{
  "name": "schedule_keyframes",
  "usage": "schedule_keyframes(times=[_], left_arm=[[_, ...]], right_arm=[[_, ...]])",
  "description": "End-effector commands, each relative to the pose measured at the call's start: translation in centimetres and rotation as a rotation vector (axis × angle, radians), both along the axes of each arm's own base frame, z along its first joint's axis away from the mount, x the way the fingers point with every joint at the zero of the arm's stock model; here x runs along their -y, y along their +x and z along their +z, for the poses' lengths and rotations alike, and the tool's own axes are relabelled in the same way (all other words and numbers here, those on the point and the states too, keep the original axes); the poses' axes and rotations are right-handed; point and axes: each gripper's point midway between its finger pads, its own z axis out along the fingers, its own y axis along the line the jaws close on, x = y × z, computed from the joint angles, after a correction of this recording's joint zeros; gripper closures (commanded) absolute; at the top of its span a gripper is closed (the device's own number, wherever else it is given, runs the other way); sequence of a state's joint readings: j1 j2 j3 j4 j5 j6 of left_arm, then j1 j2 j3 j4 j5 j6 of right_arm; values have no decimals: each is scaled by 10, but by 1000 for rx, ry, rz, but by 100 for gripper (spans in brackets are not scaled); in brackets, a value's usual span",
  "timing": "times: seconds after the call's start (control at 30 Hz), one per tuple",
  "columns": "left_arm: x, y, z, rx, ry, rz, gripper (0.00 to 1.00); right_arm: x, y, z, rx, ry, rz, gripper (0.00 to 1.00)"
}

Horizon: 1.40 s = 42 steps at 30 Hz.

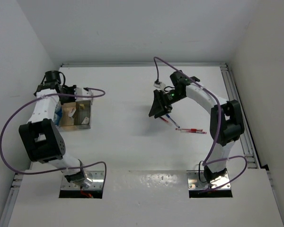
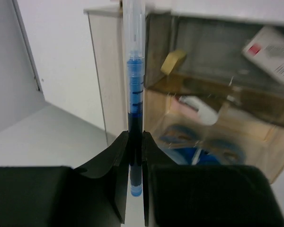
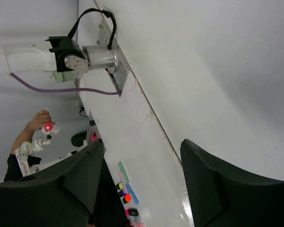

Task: Sort the stationery into containers
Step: Place the pen in the storage box.

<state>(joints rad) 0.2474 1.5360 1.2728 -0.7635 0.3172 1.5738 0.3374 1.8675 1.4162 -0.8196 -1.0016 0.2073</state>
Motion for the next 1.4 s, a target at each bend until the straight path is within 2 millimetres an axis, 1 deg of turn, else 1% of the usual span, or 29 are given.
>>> schedule_keyframes(times=[0.0,0.03,0.13,0.27,0.3,0.33,0.37,0.4,0.57,0.63,0.67,0.7,0.77,0.8,0.83,0.87,0.93,0.97,1.0,1.03,1.1,1.13,1.2,1.23,1.27,1.3,1.33,1.37], left_arm=[[-27,18,11,61,118,-91,100],[-40,24,7,64,136,-77,100],[-64,36,-1,54,182,-57,100],[-79,51,-6,86,204,-24,99],[-80,52,-8,95,203,-18,99],[-83,57,-6,124,214,-15,99],[-81,58,-11,124,211,-15,99],[-83,63,-12,143,215,-8,99],[-87,73,-21,140,238,-14,98],[-87,78,-26,140,239,-16,95],[-87,81,-26,141,245,-19,93],[-86,81,-31,127,244,-22,89],[-84,84,-37,114,254,-26,84],[-84,85,-38,116,255,-19,82],[-82,90,-37,128,258,-18,78],[-81,90,-37,126,255,-10,74],[-82,97,-35,136,255,15,66],[-85,100,-33,143,253,31,58],[-83,102,-34,146,249,35,53],[-87,103,-32,152,257,51,45],[-87,106,-24,174,259,64,44],[-87,105,-18,186,258,67,44],[-84,104,-8,208,237,78,44],[-79,104,-6,214,222,68,44],[-76,103,8,242,218,66,44],[-71,102,14,254,201,72,44],[-66,100,27,282,188,68,44],[-62,98,32,291,167,77,44]], right_arm=[[0,-2,11,66,21,23,35],[0,-2,9,61,20,24,35],[0,-1,6,49,18,22,35],[1,-1,3,47,10,25,35],[2,0,2,51,6,27,35],[3,0,0,48,2,27,35],[3,-1,-1,44,0,26,35],[5,-1,-3,42,-6,25,35],[10,-2,-11,33,-30,20,35],[13,-1,-14,29,-44,13,35],[15,0,-15,27,-52,7,35],[18,1,-21,32,-80,0,35],[23,6,-25,52,-110,-14,35],[27,10,-30,71,-151,-26,35],[31,14,-34,80,-169,-38,36],[35,17,-36,89,-190,-48,36],[46,26,-46,114,-253,-74,37],[49,28,-49,125,-274,-79,37],[53,30,-52,137,-295,-83,38],[60,34,-58,159,-340,-87,38],[70,37,-63,187,-390,-91,40],[80,40,-70,214,-453,-89,42],[90,42,-75,251,-512,-84,47],[96,43,-79,271,-543,-79,49],[106,44,-86,286,-598,-84,50],[110,44,-88,296,-619,-88,52],[115,41,-94,318,-641,-60,53],[122,47,-98,347,-680,-71,54]])
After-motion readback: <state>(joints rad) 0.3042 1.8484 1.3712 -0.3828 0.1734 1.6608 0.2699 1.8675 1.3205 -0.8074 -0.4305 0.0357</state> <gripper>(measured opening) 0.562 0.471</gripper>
